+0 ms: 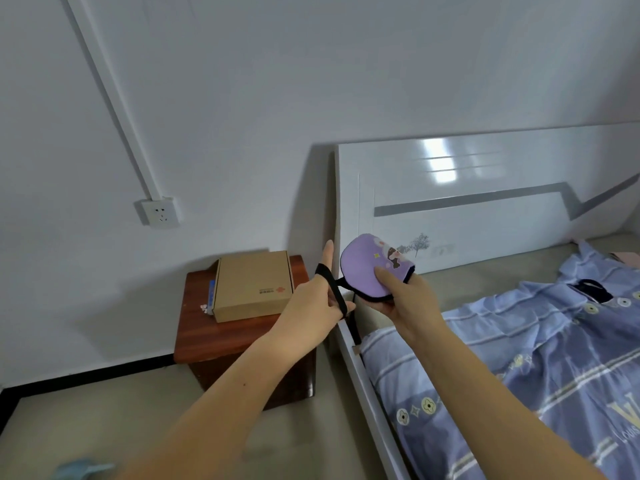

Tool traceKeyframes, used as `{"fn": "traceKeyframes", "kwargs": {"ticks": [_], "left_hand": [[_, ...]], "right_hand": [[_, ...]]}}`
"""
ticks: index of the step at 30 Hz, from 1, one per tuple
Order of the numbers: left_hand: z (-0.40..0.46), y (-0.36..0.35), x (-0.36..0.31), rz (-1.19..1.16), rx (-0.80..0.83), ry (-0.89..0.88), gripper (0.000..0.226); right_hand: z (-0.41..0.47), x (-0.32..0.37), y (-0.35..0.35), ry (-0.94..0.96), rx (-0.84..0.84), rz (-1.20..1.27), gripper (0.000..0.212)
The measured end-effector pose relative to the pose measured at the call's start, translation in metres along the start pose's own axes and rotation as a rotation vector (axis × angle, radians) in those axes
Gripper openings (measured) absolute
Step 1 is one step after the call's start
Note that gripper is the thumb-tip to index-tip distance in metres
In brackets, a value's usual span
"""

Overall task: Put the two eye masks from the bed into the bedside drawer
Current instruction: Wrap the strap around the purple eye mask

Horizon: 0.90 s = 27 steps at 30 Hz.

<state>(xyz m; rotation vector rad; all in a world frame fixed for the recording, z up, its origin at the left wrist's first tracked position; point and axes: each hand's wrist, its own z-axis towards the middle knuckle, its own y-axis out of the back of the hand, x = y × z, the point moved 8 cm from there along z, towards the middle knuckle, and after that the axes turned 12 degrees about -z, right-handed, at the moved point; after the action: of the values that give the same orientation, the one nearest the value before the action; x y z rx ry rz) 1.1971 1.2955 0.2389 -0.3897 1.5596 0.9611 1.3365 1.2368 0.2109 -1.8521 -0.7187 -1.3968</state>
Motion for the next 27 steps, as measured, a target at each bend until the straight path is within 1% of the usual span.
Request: {"fn": "traceKeyframes", "kwargs": {"ticks": [1, 3, 4, 6, 8, 9, 10, 11, 12, 13, 14, 15, 16, 17, 18, 19, 20, 21, 22, 23, 24, 25, 26, 27], "left_hand": [[0.001, 0.000, 0.002, -0.064, 0.026, 0.033, 0.095], [-0.001, -0.005, 0.006, -0.360, 0.125, 0.158, 0.086], [-0.002, -0.005, 0.005, -0.501, 0.159, 0.180, 0.080], [-0.004, 0.001, -0.001, -0.781, 0.186, 0.153, 0.066], [-0.003, 0.009, -0.012, -1.047, 0.200, 0.066, 0.051], [-0.002, 0.011, -0.017, -1.127, 0.209, 0.027, 0.043], [-0.002, 0.012, -0.021, -1.146, 0.231, 0.007, 0.035], [-0.003, 0.009, -0.024, -1.080, 0.268, 0.012, 0.027], [-0.006, 0.003, -0.024, -0.921, 0.340, 0.043, 0.023], [-0.010, -0.007, -0.021, -0.671, 0.454, 0.090, 0.022], [-0.017, -0.017, -0.012, -0.358, 0.582, 0.146, 0.018], [-0.021, -0.021, 0.001, -0.039, 0.650, 0.210, 0.016], [-0.021, -0.018, 0.014, 0.258, 0.637, 0.247, 0.022], [-0.015, -0.011, 0.024, 0.496, 0.555, 0.247, 0.032], [-0.008, -0.002, 0.027, 0.632, 0.414, 0.216, 0.048], [-0.002, 0.005, 0.024, 0.673, 0.268, 0.160, 0.070], [0.001, 0.008, 0.017, 0.653, 0.162, 0.067, 0.088], [0.003, 0.008, 0.006, 0.633, 0.104, -0.060, 0.097], [0.003, 0.006, -0.005, 0.629, 0.083, -0.194, 0.097], [0.001, 0.004, -0.016, 0.612, 0.084, -0.329, 0.090], [-0.002, 0.003, -0.027, 0.578, 0.098, -0.458, 0.079], [-0.007, 0.003, -0.037, 0.552, 0.112, -0.577, 0.066], [-0.012, 0.004, -0.044, 0.531, 0.123, -0.679, 0.055], [-0.017, 0.004, -0.049, 0.500, 0.139, -0.745, 0.049]], "right_hand": [[-0.001, -0.001, -0.001, 0.002, 0.015, 0.007, 0.028], [0.000, -0.001, 0.001, 0.003, 0.006, 0.025, 0.029], [0.001, -0.002, 0.005, -0.007, -0.012, 0.047, 0.030], [0.004, -0.006, 0.014, -0.047, -0.046, 0.094, 0.031], [0.004, -0.014, 0.019, -0.109, -0.060, 0.107, 0.033], [0.004, -0.019, 0.019, -0.135, -0.057, 0.100, 0.034], [0.004, -0.023, 0.018, -0.154, -0.053, 0.088, 0.035], [0.005, -0.025, 0.016, -0.161, -0.052, 0.075, 0.036], [0.005, -0.024, 0.015, -0.156, -0.055, 0.071, 0.034], [0.006, -0.021, 0.016, -0.144, -0.064, 0.081, 0.032], [0.007, -0.018, 0.016, -0.131, -0.073, 0.097, 0.029], [0.008, -0.016, 0.018, -0.118, -0.083, 0.103, 0.027], [0.008, -0.013, 0.019, -0.108, -0.089, 0.089, 0.024], [0.007, -0.013, 0.018, -0.103, -0.086, 0.058, 0.022], [0.006, -0.014, 0.016, -0.107, -0.077, 0.028, 0.021], [0.005, -0.016, 0.012, -0.120, -0.062, 0.009, 0.020], [0.005, -0.018, 0.009, -0.142, -0.039, 0.000, 0.018], [0.003, -0.021, 0.004, -0.180, 0.005, -0.006, 0.013], [0.001, -0.023, -0.002, -0.234, 0.080, -0.022, 0.008], [-0.003, -0.024, -0.010, -0.287, 0.178, -0.064, 0.005], [-0.007, -0.023, -0.016, -0.324, 0.291, -0.127, 0.006], [-0.010, -0.021, -0.020, -0.332, 0.392, -0.208, 0.008], [-0.011, -0.019, -0.022, -0.318, 0.459, -0.278, 0.013], [-0.010, -0.018, -0.023, -0.279, 0.496, -0.348, 0.020]]}}
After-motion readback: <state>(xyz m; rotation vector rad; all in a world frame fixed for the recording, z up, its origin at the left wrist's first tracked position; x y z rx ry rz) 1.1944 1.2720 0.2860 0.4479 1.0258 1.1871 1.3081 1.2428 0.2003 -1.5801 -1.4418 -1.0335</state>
